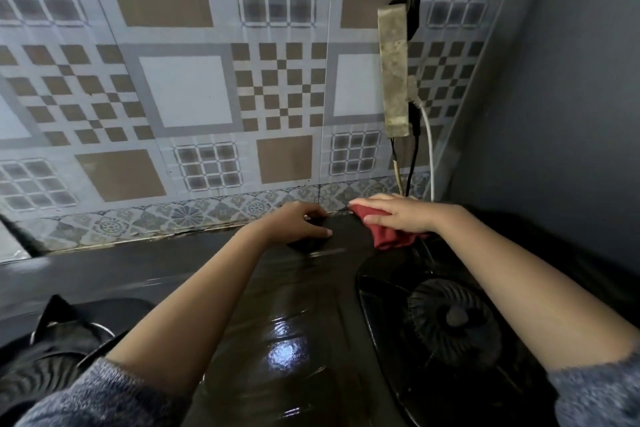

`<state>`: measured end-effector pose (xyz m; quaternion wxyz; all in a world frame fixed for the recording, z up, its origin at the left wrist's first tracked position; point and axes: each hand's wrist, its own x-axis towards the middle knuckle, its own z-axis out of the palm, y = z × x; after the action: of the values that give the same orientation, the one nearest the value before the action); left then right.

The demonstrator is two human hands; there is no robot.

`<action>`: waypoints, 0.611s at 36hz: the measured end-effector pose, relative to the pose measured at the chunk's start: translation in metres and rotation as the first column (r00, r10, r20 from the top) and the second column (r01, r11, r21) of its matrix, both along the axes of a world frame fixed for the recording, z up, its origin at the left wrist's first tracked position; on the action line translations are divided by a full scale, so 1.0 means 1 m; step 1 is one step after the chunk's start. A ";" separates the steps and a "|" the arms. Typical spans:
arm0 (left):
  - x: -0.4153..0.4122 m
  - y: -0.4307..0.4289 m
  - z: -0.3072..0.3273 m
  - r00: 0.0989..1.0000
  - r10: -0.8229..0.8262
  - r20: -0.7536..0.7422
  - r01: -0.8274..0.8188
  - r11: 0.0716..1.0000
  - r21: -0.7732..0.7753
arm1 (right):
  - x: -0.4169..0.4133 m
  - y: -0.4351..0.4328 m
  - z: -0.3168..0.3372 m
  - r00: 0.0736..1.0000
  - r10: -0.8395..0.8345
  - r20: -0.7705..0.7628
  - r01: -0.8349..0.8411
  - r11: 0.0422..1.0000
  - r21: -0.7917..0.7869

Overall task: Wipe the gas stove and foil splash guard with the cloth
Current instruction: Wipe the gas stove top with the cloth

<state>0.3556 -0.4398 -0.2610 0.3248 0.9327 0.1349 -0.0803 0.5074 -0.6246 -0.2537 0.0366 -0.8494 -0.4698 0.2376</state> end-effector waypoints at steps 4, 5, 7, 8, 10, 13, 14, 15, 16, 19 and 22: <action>0.012 -0.010 -0.001 1.000 -0.012 0.010 0.012 1.000 -0.027 | 0.020 -0.021 -0.006 0.998 -0.054 -0.021 0.055 0.998 0.040; 0.015 -0.013 -0.001 1.000 -0.016 0.013 0.017 0.999 -0.029 | 0.023 -0.026 -0.007 0.997 -0.065 -0.034 0.067 0.996 0.056; 0.021 -0.019 -0.001 1.000 -0.022 0.015 0.022 0.999 -0.036 | 0.029 -0.034 -0.006 0.995 -0.086 -0.043 0.090 0.992 0.085; 0.024 -0.022 -0.001 1.000 -0.025 0.016 0.025 0.999 -0.038 | 0.030 -0.039 -0.006 0.994 -0.098 -0.043 0.102 0.990 0.098; 0.030 -0.026 -0.003 0.999 -0.033 0.018 0.034 0.999 -0.032 | 0.034 -0.048 -0.007 0.989 -0.126 -0.076 0.136 0.981 0.138; 0.035 -0.032 -0.003 0.999 -0.041 0.030 0.042 0.998 -0.039 | 0.038 -0.062 -0.007 0.986 -0.106 -0.131 0.133 0.966 0.219; 0.037 -0.033 -0.003 0.998 -0.044 0.034 0.045 0.998 -0.042 | 0.040 -0.067 -0.007 0.987 -0.092 -0.132 0.121 0.964 0.238; 0.038 -0.035 -0.003 0.998 -0.045 0.036 0.047 0.998 -0.043 | 0.041 -0.072 -0.007 0.987 -0.087 -0.135 0.118 0.963 0.244; 0.039 -0.036 -0.003 0.998 -0.045 0.039 0.047 0.998 -0.043 | 0.042 -0.077 -0.006 0.987 -0.087 -0.135 0.119 0.961 0.250; 0.039 -0.036 -0.005 0.998 -0.033 0.056 0.036 0.998 -0.045 | 0.044 -0.094 -0.004 0.981 -0.103 -0.165 0.147 0.946 0.287; 0.037 -0.037 -0.006 0.997 -0.025 0.075 0.028 0.998 -0.051 | 0.045 -0.111 -0.005 0.975 -0.127 -0.181 0.181 0.928 0.327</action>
<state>0.3923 -0.4766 -0.2674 0.3525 0.9280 0.1082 -0.0533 0.5522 -0.7353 -0.2589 0.2386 -0.8432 -0.4311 0.2149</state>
